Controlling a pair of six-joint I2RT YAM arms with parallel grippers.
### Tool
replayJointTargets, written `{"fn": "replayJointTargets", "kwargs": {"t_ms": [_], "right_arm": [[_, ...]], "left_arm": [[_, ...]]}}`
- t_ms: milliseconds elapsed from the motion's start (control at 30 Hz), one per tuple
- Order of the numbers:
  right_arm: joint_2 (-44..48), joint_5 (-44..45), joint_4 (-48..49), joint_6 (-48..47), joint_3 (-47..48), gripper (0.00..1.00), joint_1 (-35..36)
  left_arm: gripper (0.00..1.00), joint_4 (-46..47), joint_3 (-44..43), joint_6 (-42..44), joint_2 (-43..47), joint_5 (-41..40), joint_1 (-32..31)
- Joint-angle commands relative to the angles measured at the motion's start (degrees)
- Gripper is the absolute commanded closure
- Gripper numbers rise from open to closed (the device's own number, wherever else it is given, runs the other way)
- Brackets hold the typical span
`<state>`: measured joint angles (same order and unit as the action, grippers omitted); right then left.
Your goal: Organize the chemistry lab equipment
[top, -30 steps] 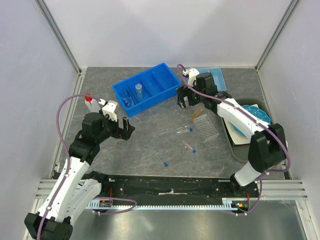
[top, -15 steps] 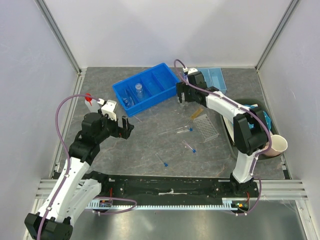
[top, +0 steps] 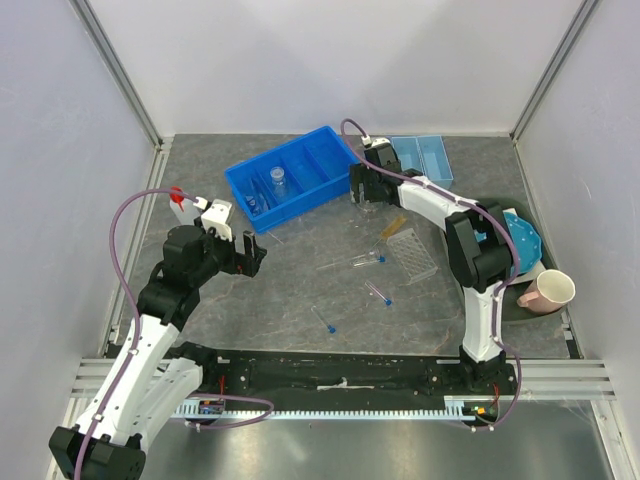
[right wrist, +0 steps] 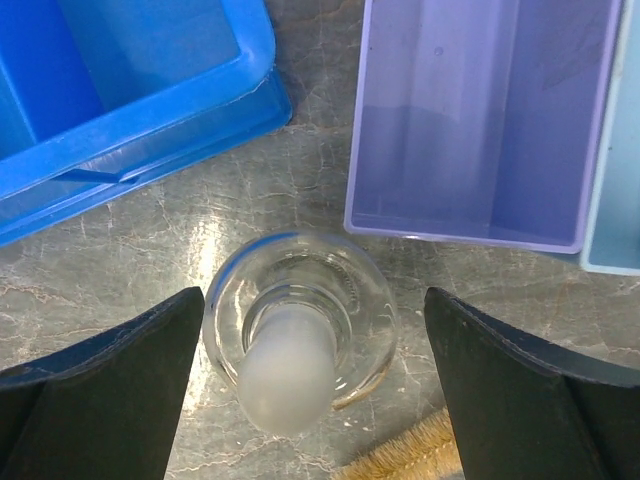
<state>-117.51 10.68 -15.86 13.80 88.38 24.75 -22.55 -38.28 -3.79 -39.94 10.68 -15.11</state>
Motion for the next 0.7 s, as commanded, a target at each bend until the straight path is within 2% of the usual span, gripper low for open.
{"fn": "replayJointTargets", "kwargs": {"t_ms": [0,667], "right_arm": [[-1.58,0.66,-1.02,1.4,2.85,0.02,0.03],[-5.27,0.05,-1.63,0.7,4.52,0.02,0.12]], "left_arm": [[0.02,2.68,0.05,0.19,0.22,-0.39,0.17],[0.02,2.51,0.14,0.36,0.48,-1.36,0.17]]}}
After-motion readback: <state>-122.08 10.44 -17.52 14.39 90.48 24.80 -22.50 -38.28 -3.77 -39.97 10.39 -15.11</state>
